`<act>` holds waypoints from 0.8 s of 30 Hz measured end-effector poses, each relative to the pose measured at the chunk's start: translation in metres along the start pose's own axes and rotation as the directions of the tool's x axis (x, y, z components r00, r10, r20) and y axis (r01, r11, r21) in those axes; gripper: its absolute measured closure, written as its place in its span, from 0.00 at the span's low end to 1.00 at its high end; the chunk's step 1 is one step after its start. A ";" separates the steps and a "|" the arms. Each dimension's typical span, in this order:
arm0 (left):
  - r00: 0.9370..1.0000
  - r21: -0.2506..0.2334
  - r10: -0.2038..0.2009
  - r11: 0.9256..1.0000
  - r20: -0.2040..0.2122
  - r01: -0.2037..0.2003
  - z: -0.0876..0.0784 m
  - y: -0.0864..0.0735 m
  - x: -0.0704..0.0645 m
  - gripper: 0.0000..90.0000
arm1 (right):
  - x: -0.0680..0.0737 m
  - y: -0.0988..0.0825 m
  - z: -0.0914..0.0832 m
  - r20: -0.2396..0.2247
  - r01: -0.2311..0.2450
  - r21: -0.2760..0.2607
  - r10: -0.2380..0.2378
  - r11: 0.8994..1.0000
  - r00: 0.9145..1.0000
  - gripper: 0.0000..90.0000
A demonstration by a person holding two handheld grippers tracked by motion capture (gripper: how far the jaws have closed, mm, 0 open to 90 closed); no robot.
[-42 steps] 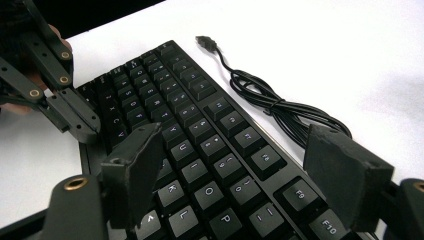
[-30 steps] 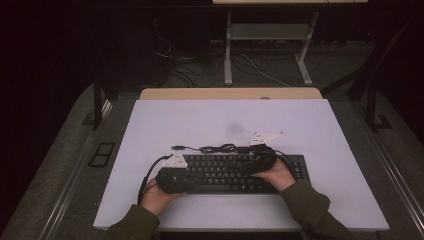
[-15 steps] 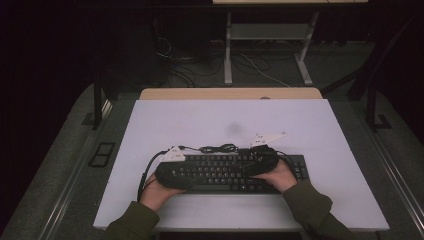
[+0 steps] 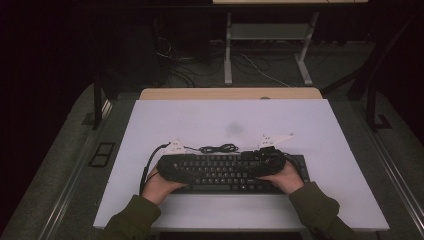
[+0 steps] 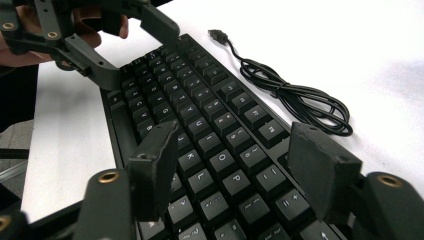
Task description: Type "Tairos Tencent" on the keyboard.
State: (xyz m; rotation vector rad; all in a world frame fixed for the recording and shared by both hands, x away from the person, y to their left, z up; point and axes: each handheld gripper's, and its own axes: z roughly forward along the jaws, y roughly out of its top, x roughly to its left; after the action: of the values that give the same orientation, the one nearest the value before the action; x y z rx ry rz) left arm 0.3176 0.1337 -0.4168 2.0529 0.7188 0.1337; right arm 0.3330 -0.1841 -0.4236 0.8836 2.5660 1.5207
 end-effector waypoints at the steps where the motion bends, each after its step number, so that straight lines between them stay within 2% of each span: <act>1: 1.000 -0.002 -0.002 1.000 0.000 0.002 0.001 0.001 0.000 0.24 | 0.000 -0.001 -0.001 0.001 -0.002 0.005 0.002 1.000 1.000 0.44; 11: 1.000 -0.037 -0.004 0.999 -0.006 0.003 0.007 0.010 -0.002 0.22 | 0.003 -0.007 -0.015 0.006 0.027 0.016 -0.027 1.000 1.000 0.68; 20: 1.000 -0.023 0.006 1.000 -0.003 -0.006 0.012 0.007 -0.005 0.21 | 0.006 -0.015 -0.026 0.003 0.048 0.047 -0.048 0.998 0.999 0.92; 24: 1.000 -0.020 0.008 1.000 -0.001 -0.008 0.013 0.005 -0.005 0.20 | 0.006 -0.018 -0.030 -0.007 0.063 0.060 -0.062 0.996 0.998 0.99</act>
State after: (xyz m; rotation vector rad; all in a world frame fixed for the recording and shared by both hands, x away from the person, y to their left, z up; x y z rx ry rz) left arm 0.3205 0.1191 -0.4189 2.0375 0.7074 0.1464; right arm 0.3102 -0.2112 -0.4216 0.7978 2.6296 1.4381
